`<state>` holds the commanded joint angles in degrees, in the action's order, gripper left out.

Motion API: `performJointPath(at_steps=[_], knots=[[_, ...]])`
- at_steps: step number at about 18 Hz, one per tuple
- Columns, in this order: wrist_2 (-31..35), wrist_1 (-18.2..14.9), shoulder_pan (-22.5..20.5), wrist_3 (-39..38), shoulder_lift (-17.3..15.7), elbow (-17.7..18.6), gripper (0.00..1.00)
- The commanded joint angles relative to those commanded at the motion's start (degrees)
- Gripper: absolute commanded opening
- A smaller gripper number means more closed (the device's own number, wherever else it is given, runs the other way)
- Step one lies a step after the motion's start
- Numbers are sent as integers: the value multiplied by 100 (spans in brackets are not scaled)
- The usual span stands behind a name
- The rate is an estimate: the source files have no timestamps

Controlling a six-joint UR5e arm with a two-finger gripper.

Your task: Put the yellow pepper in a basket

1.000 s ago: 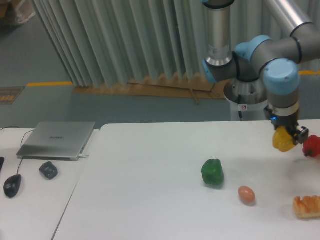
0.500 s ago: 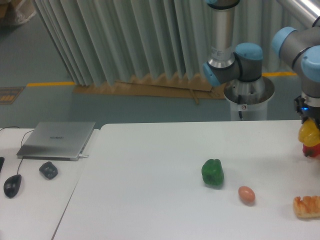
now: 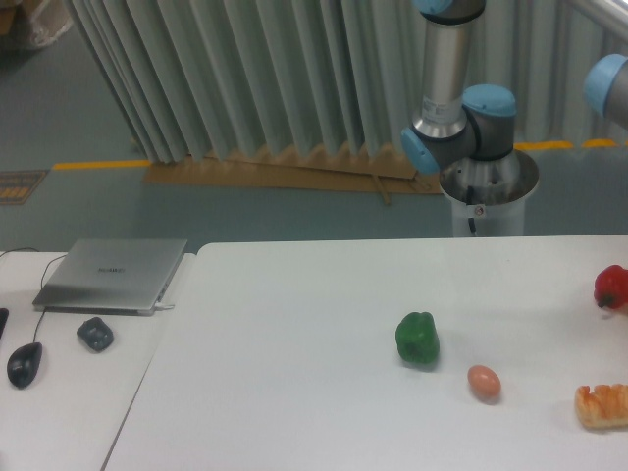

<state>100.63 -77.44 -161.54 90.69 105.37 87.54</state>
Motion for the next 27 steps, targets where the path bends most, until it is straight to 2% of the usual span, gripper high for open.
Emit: performJointPath(at_steps=[3, 6, 10, 11, 14, 15, 16, 17, 18, 24, 27], knots=[[9, 247, -245, 254, 237, -44, 43], [0, 361, -422, 493, 465, -158, 43], [9, 712, -510, 537, 808, -176, 43], [9, 896, -563, 650, 922, -167, 43], [18, 941, -572, 810, 897, -132, 45], [18, 942, -563, 801, 906, -123, 49], [18, 942, -563, 784, 906, -123, 62], [26, 959, -546, 775, 915, -97, 93], [26, 977, -537, 757, 915, -71, 100], [9, 977, -519, 739, 862, -62, 100], [-17, 916, -414, 739, 591, -53, 100]])
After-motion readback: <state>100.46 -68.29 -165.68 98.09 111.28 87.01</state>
